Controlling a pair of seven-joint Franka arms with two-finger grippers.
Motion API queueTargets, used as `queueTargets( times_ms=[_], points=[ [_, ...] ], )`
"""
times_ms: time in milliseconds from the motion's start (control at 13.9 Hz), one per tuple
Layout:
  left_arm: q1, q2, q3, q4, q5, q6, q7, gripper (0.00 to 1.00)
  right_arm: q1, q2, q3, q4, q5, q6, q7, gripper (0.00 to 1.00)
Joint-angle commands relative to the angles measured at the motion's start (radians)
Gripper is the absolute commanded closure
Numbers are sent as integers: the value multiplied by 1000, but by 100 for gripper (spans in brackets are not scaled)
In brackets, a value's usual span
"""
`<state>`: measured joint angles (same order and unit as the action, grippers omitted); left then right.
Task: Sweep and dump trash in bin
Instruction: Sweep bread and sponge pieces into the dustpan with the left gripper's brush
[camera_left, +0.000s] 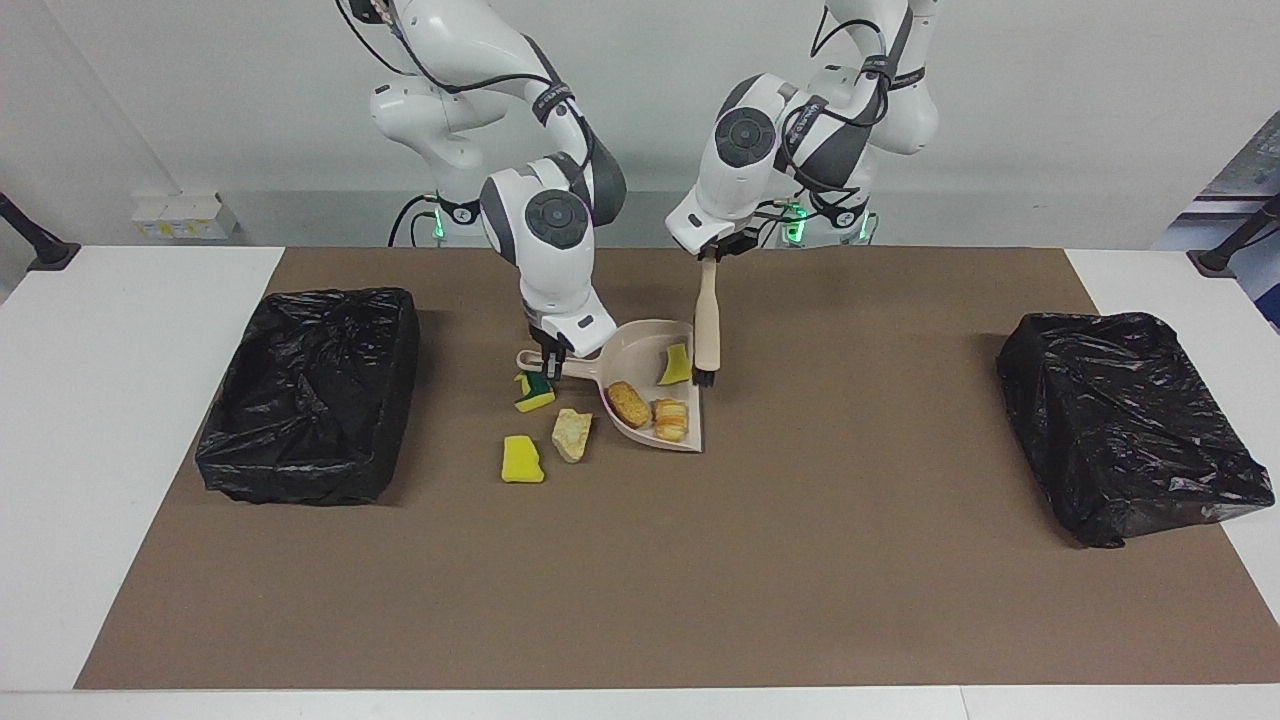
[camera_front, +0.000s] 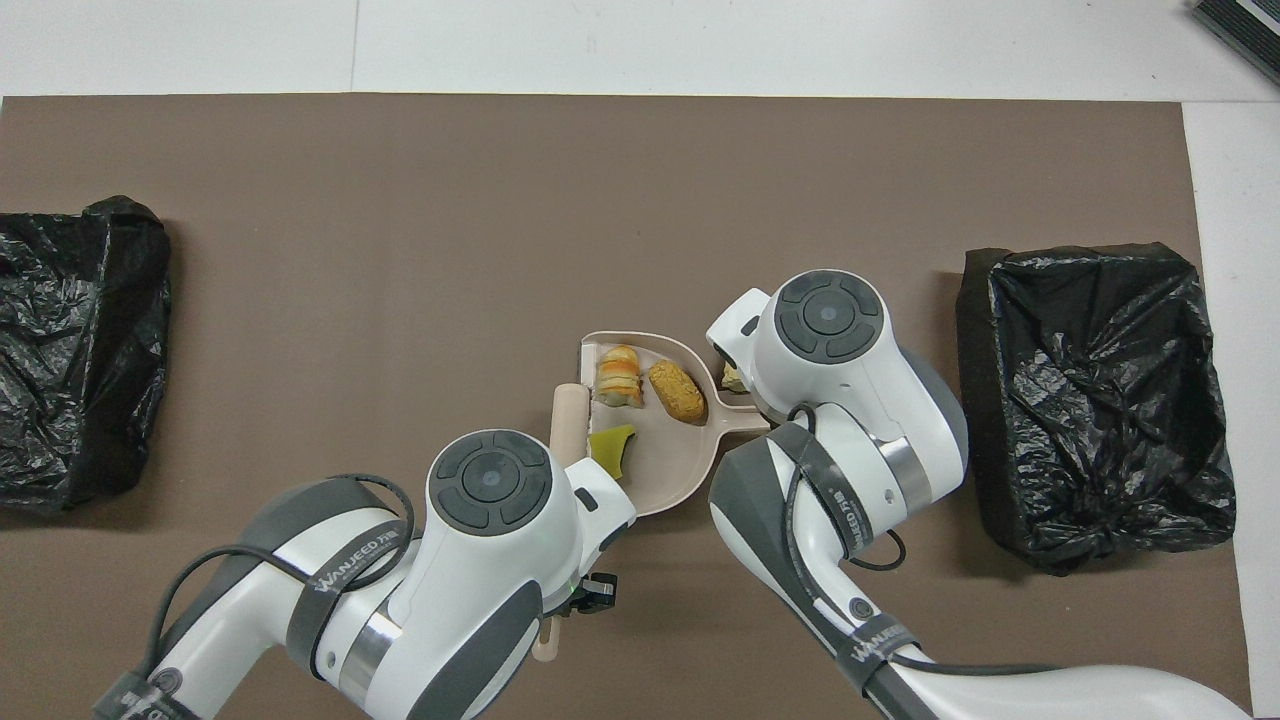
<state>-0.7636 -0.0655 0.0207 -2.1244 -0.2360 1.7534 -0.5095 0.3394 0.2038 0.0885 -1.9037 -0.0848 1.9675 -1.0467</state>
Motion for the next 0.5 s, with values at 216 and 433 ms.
queueTargets(
  times_ms=[216, 433],
  points=[
    [-31, -112, -16, -136, -16, 23, -145, 100, -55, -61, 5, -17, -30, -47, -128, 100],
    [-86, -115, -16, -173, -16, 52, -202, 100, -97, -96, 5, -18, -35, -93, -226, 100]
  ],
)
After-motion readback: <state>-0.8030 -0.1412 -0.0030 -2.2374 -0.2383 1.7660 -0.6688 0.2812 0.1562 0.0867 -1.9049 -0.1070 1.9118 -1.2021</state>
